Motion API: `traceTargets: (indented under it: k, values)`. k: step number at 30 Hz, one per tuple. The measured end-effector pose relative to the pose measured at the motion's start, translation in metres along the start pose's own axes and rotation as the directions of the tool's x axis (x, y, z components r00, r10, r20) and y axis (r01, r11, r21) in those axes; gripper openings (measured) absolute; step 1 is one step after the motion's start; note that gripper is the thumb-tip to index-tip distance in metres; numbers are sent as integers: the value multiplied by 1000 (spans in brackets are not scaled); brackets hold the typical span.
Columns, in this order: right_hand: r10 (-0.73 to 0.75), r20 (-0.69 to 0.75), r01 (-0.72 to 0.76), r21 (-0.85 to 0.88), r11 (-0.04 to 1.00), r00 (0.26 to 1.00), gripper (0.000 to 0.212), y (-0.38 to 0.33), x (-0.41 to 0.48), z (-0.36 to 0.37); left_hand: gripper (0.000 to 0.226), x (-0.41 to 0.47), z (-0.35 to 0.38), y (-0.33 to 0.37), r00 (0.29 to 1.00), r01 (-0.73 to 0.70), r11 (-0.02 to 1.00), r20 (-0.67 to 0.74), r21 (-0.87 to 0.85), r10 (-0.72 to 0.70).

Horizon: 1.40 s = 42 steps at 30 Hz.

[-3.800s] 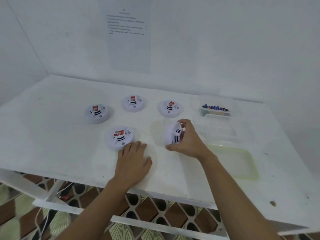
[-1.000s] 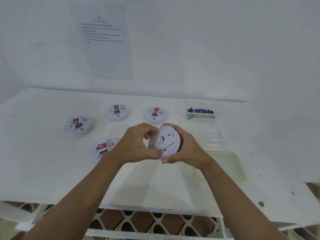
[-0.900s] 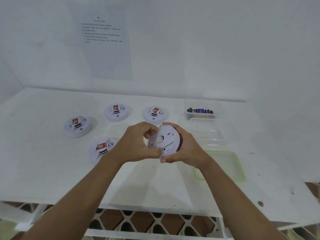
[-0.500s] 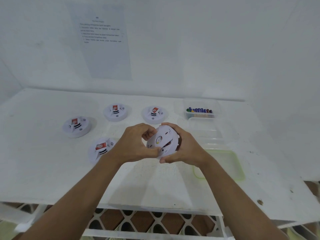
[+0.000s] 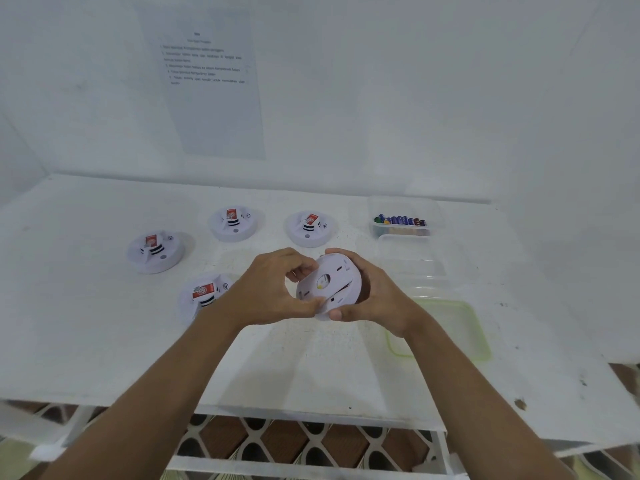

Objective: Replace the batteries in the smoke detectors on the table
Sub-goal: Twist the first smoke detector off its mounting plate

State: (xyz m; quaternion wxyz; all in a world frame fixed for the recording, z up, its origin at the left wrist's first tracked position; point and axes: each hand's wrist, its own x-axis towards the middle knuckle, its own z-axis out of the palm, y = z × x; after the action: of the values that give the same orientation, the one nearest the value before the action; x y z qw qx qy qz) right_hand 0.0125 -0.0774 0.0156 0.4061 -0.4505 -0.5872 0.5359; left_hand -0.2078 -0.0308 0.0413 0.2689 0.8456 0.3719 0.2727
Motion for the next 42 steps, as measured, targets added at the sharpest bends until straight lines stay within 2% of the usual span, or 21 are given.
traceTargets:
  k: [7,13,19,30,37,42]
  values:
    - [58,51,-63,96,993,997,87,6,-6,-3,66,0,-7,-1,990,39,999,135,-38,-34]
    - [34,35,-35,29,999,999,86,4,-7,-3,75,-1,1,1,990,97,991,109,-90,-87]
    - [11,30,-12,20,1000,999,86,1,-6,-2,66,0,1,0,991,116,980,84,-159,-104]
    - [-1,31,2,-42,999,1000,85,-2,-7,4,67,-5,3,-9,984,166,974,81,-152,-155]
    - [5,-22,-5,-7,1000,1000,84,3,-9,1,59,-12,5,-16,981,188,967,78,-171,-177]
    - [26,-11,-26,6,1000,1000,86,5,-10,-4,60,-17,6,-19,982,170,968,111,-185,-152]
